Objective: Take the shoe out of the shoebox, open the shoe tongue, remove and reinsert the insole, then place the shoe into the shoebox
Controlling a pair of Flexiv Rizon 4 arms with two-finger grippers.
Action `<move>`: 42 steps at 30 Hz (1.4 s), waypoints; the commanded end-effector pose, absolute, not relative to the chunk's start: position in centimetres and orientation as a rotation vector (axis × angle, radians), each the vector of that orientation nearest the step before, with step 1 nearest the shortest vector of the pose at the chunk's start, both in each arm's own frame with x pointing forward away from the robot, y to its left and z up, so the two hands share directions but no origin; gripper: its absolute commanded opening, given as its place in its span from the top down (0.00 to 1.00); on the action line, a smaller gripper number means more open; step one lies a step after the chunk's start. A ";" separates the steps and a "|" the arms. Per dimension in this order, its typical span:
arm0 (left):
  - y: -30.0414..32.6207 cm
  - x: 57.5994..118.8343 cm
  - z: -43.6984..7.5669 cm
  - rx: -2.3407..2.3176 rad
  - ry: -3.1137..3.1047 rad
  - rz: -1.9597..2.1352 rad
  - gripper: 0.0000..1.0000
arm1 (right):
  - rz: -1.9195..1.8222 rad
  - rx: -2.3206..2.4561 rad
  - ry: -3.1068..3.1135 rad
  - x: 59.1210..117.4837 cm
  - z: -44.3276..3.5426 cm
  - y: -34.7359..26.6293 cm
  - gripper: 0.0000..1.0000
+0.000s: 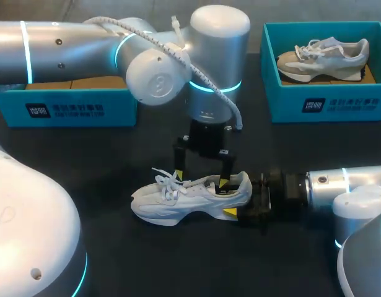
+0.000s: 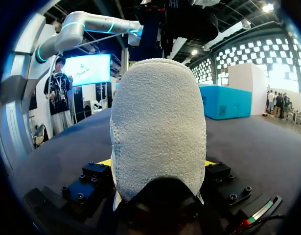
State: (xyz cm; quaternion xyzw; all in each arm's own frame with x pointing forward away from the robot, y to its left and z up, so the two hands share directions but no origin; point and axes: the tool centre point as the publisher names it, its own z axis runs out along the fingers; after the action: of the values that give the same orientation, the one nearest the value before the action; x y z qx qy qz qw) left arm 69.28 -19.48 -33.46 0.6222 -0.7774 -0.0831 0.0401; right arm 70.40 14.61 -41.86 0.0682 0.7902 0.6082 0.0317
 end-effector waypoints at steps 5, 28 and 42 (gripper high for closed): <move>-19.8 69.4 -34.4 1.925 -2.376 -0.267 0.00 | 1.870 0.212 2.436 70.3 -42.0 14.5 1.00; -19.5 70.0 -36.8 2.007 -2.380 -0.375 0.00 | 1.870 0.212 2.436 70.3 -42.0 14.5 1.00; -17.8 69.6 -36.1 2.034 -2.366 -0.423 0.00 | 1.870 0.212 2.436 70.3 -42.0 14.5 1.00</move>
State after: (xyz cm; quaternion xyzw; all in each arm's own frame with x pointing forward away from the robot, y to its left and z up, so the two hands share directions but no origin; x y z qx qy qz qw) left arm 69.83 -18.21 -36.78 0.6449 -0.7518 -0.1372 -0.0007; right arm 70.40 14.61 -41.86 0.0682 0.7902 0.6082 0.0316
